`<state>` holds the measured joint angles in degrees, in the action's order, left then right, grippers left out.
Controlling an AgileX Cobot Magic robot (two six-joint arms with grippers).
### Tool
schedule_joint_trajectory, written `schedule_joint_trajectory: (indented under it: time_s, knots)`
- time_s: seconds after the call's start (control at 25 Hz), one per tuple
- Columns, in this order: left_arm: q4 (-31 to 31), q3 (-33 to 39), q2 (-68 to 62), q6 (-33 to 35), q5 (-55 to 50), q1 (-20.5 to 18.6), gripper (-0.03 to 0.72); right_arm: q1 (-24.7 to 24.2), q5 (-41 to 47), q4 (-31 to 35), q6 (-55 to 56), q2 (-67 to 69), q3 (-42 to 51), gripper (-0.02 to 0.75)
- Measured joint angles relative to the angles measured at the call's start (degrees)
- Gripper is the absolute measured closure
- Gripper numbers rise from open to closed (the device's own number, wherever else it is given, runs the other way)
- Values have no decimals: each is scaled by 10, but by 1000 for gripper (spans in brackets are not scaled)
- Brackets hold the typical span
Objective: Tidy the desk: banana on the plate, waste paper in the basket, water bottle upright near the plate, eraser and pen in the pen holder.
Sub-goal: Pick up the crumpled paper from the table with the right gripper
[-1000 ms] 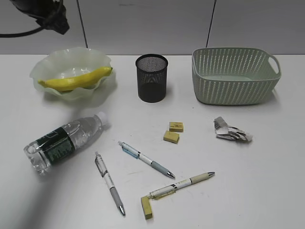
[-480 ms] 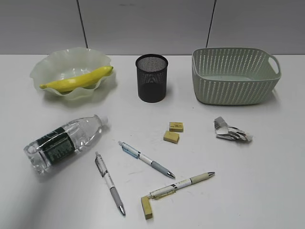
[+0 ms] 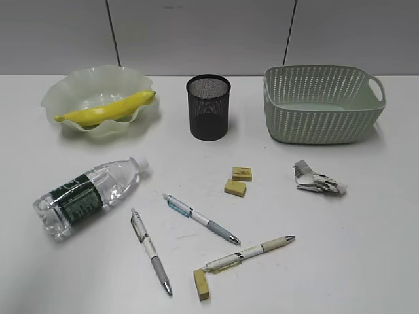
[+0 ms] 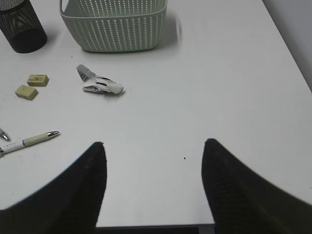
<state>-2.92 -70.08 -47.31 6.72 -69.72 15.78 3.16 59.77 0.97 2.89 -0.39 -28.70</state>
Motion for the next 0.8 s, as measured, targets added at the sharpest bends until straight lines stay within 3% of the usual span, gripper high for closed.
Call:
schedule_joint_trajectory:
  time_s: [0.52, 0.8]
  knots:
    - [-2, 356, 385, -21, 53, 0, 258, 0, 0, 1, 0, 0, 0, 248]
    - [-2, 392, 456, -22, 86, 0, 259, 0, 0, 2, 0, 0, 0, 248]
